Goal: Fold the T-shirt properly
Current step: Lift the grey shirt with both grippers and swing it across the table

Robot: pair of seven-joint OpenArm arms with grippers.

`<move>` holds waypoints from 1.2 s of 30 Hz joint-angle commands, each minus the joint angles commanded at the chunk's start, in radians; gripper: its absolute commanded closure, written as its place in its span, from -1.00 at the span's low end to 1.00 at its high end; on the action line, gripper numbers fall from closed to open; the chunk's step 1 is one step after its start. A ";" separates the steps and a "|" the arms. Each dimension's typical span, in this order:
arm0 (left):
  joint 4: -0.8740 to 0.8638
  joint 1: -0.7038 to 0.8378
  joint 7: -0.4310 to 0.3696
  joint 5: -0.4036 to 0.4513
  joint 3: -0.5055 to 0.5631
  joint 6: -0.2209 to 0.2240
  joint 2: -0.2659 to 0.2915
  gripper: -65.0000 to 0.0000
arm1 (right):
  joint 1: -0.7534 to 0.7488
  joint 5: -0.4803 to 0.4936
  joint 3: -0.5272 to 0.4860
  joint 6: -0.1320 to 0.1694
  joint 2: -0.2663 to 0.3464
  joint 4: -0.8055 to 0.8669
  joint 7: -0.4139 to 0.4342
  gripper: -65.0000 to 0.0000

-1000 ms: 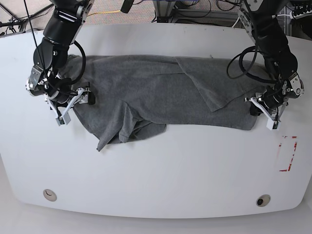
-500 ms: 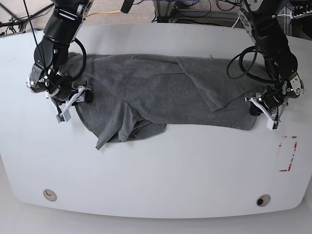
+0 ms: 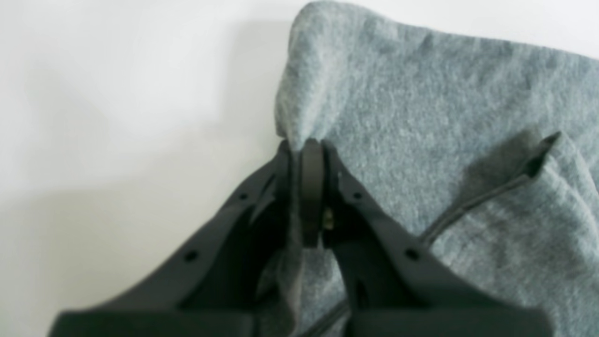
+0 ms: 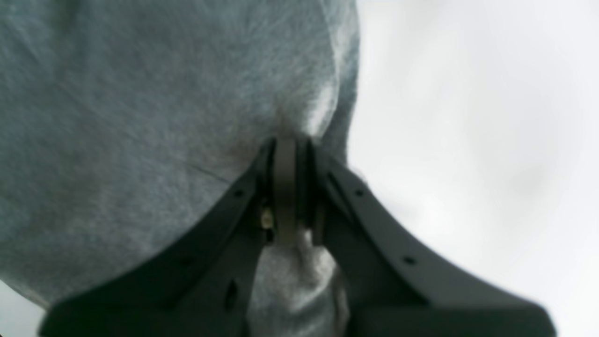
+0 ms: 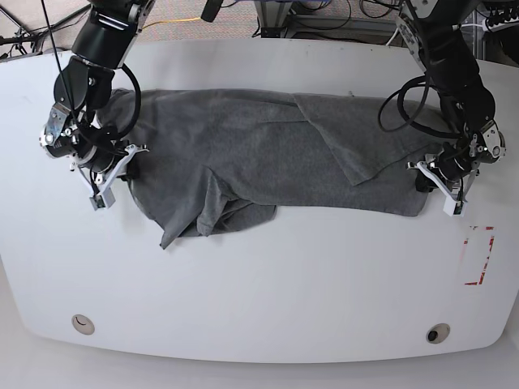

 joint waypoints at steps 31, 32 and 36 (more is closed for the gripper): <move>0.311 -0.222 0.140 -0.003 0.000 0.000 0.058 1.00 | 0.264 0.003 -0.051 0.000 0.089 0.158 -0.075 1.00; 0.327 -0.233 0.150 -0.003 0.000 0.000 0.058 1.00 | 0.279 0.003 -0.068 0.000 0.104 0.160 -0.075 1.00; 0.396 -0.305 0.196 -0.003 0.000 0.000 0.052 1.00 | 0.397 0.002 -0.129 0.000 0.164 0.153 -0.091 1.00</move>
